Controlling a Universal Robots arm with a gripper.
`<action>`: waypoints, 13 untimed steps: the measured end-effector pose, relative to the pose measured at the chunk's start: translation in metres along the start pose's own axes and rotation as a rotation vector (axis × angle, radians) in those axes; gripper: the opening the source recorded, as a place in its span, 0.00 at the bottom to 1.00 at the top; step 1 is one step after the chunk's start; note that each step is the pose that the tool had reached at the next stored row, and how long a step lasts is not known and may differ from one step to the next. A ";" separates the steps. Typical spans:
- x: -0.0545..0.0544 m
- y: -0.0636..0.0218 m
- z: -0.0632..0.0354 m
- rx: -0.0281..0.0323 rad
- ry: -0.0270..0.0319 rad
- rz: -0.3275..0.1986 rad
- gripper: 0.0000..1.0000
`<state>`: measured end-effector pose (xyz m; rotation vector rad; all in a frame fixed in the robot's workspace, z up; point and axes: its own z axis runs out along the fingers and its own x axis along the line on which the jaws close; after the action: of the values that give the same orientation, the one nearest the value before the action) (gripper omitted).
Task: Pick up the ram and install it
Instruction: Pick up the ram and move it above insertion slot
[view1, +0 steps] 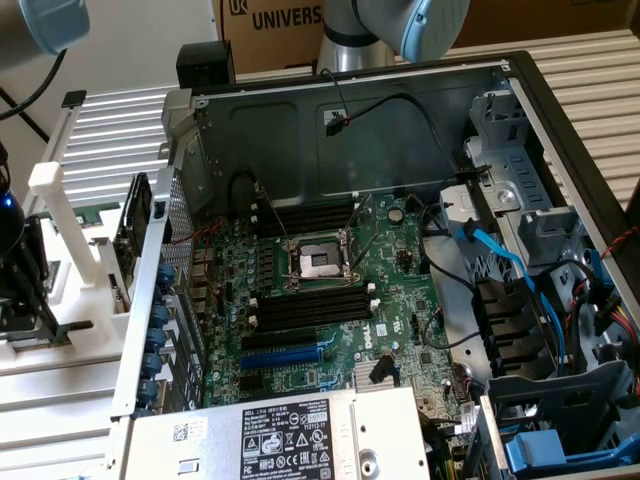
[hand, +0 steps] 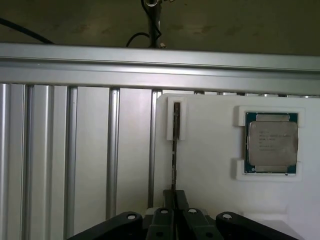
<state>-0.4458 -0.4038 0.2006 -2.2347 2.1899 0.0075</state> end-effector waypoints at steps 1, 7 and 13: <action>0.000 0.0000 0.0000 0.0000 0.0000 0.000 0.12; 0.000 0.0000 0.0000 0.0000 0.0001 0.000 0.12; 0.000 0.0004 -0.0062 0.0000 -0.0003 0.000 0.12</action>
<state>-0.4462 -0.4035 0.2069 -2.2346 2.1897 0.0079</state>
